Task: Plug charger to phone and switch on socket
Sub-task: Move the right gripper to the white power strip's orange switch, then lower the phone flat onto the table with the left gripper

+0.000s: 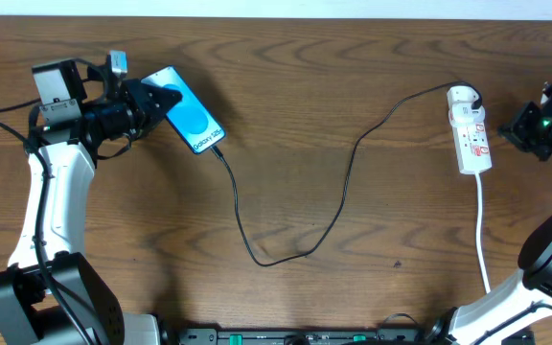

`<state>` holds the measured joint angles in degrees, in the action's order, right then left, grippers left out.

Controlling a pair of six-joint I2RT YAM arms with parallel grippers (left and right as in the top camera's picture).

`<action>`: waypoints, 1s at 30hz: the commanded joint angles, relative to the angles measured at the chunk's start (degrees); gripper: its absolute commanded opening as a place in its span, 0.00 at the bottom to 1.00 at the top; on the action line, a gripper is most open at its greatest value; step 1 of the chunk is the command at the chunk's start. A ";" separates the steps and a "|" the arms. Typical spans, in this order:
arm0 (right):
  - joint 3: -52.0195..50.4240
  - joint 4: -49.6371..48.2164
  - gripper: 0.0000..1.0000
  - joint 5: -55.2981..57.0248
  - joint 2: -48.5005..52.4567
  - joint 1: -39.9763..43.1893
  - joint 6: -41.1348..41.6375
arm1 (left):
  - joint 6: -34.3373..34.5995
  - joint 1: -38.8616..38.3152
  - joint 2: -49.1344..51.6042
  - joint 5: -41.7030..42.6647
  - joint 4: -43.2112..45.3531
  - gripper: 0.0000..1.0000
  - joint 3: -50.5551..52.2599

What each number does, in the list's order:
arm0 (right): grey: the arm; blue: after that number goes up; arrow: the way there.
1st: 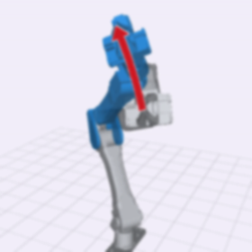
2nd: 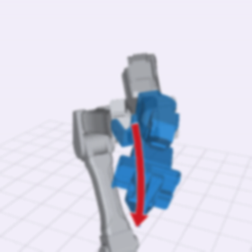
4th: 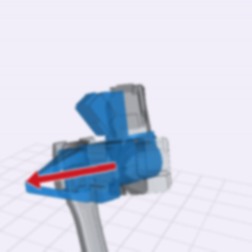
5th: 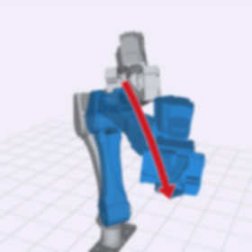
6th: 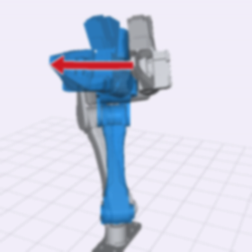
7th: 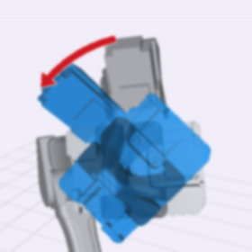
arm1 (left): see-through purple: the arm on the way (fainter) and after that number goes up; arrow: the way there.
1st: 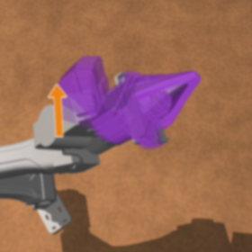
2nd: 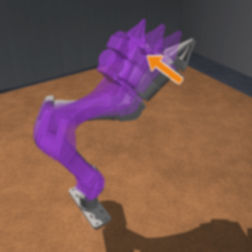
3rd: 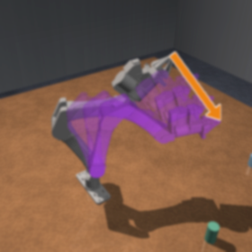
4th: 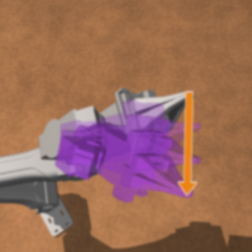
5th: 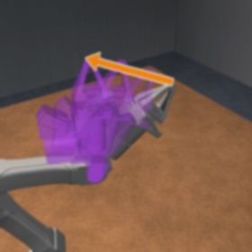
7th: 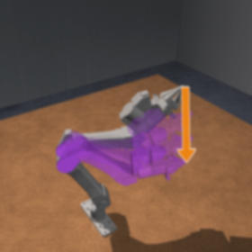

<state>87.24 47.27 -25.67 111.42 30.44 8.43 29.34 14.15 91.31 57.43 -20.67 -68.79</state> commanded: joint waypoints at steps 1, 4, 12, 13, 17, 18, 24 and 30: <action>-0.33 -0.13 0.01 -1.86 1.40 0.11 -1.70 | -3.28 -0.70 1.07 -3.08 -0.55 0.07 0.24; -0.33 -0.22 0.01 -1.95 1.42 0.11 -1.68 | -3.93 -1.75 4.22 -3.10 -0.33 0.07 0.24; -0.33 -0.02 0.01 -2.36 1.42 -0.15 -1.90 | -4.28 -3.06 14.45 -2.82 0.17 0.07 0.24; -0.33 -0.02 0.01 -2.36 1.42 -0.15 -1.90 | -4.42 -3.10 15.43 -2.82 0.28 0.07 0.24; -0.33 -0.02 0.01 -2.36 1.42 -0.15 -1.90 | -5.81 -3.26 18.71 -2.69 0.79 0.07 0.24; -0.33 -0.02 0.01 -2.36 1.42 -0.15 -1.90 | -6.27 -3.26 19.32 -2.64 1.07 0.07 0.24; -0.33 0.00 0.01 -2.36 1.42 -0.15 -1.97 | -7.04 -3.26 24.06 -6.19 2.16 0.07 0.24; -0.33 0.00 0.01 -2.34 1.42 -0.15 -2.32 | -7.02 -3.26 28.37 -6.32 2.58 0.07 0.24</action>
<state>87.22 47.27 -27.24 112.46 30.41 7.09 23.68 11.14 118.50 51.13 -18.11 -68.79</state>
